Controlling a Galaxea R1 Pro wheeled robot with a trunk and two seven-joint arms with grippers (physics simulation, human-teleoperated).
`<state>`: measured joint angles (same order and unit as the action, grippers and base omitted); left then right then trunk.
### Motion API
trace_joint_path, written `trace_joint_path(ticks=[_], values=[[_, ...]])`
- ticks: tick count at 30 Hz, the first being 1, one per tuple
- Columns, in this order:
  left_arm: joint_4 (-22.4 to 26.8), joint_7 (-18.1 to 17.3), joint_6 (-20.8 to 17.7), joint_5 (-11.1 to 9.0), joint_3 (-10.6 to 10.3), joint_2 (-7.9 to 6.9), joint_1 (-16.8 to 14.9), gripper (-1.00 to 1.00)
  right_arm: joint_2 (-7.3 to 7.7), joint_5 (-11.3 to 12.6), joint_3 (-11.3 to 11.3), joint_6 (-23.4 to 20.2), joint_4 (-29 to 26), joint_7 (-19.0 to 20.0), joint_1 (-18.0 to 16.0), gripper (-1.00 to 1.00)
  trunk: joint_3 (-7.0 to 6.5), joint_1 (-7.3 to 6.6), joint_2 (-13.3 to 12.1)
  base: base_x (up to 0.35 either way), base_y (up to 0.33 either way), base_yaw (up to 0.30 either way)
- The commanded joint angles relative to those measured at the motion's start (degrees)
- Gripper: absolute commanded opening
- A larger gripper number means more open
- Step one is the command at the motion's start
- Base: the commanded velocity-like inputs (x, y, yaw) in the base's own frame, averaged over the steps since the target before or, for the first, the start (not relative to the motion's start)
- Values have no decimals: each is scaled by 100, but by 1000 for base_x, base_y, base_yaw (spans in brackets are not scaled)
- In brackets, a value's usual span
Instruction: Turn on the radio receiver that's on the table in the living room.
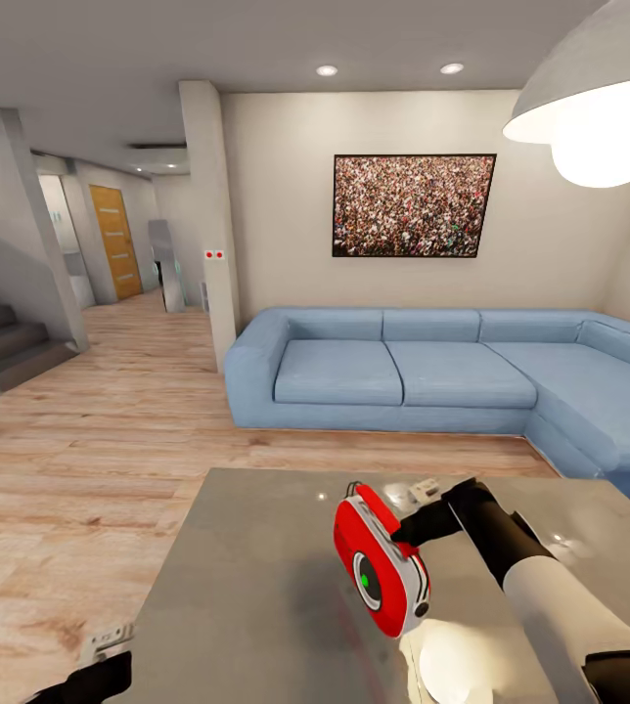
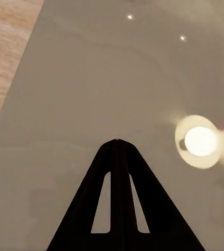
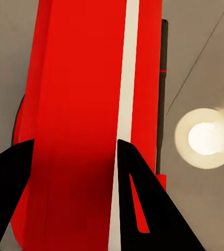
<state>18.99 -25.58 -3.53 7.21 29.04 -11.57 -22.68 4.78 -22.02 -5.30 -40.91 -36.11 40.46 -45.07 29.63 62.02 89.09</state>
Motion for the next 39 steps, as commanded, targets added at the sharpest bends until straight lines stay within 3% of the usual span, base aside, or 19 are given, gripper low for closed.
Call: trace_joint_path(ticks=[1,6,9,27,39], values=[[0,0,1,-4,83,5,0,-100,-2,31,3,-5,3,-1,-1,-100,0,0,0,0,0,0],[7,0,6,-8,377,-17,0,-100,-4,38,18,9,108,-2,-1,-100,0,0,0,0,0,0],[8,4,9,-9,444,-17,0,-100,-4,40,27,32,215,-10,-1,-100,53,66,121,0,0,0],[2,302,28,-9,462,1,0,-100,-4,40,21,13,262,-3,-1,-100,377,461,843,0,0,0],[3,307,28,-1,462,13,0,-100,-4,40,29,13,263,-4,-1,-100,395,483,883,0,0,0]])
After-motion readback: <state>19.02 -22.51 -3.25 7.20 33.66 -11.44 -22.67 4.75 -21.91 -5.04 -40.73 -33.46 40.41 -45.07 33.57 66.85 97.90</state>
